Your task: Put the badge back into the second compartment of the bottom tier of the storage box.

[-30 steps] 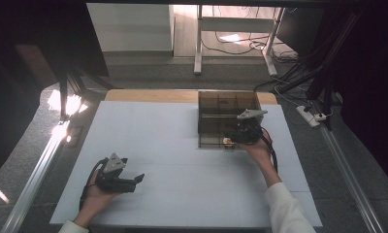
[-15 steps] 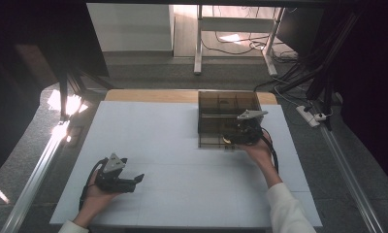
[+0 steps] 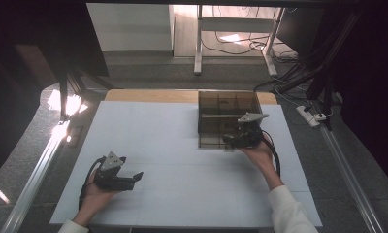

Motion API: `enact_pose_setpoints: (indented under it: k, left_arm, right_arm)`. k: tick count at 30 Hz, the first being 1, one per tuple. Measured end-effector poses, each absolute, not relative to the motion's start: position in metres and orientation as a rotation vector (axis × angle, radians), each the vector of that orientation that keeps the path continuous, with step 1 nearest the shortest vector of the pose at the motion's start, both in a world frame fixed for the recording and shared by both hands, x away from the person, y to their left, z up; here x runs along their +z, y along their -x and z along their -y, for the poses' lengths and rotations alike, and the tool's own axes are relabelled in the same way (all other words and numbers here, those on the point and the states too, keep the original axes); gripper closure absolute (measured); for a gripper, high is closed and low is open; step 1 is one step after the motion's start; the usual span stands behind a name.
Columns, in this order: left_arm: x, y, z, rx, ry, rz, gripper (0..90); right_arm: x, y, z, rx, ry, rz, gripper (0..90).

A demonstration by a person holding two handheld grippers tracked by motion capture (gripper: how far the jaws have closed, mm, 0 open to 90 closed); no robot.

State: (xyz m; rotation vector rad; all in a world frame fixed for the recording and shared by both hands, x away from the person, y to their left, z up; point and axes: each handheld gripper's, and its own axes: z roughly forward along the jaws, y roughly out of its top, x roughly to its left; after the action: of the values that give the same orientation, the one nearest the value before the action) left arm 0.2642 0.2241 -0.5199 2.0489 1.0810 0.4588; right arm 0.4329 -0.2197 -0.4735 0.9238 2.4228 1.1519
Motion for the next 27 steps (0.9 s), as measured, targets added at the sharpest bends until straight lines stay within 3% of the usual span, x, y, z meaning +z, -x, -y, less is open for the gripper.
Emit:
enact_pose_setpoints:
  k: [27]
  left_arm:
    - [-0.522,-0.266,-0.224,0.458,-2.056,-1.059,12.9]
  right_arm:
    - [-0.471,-0.374,0.239,1.188,-0.837,-2.356,21.9]
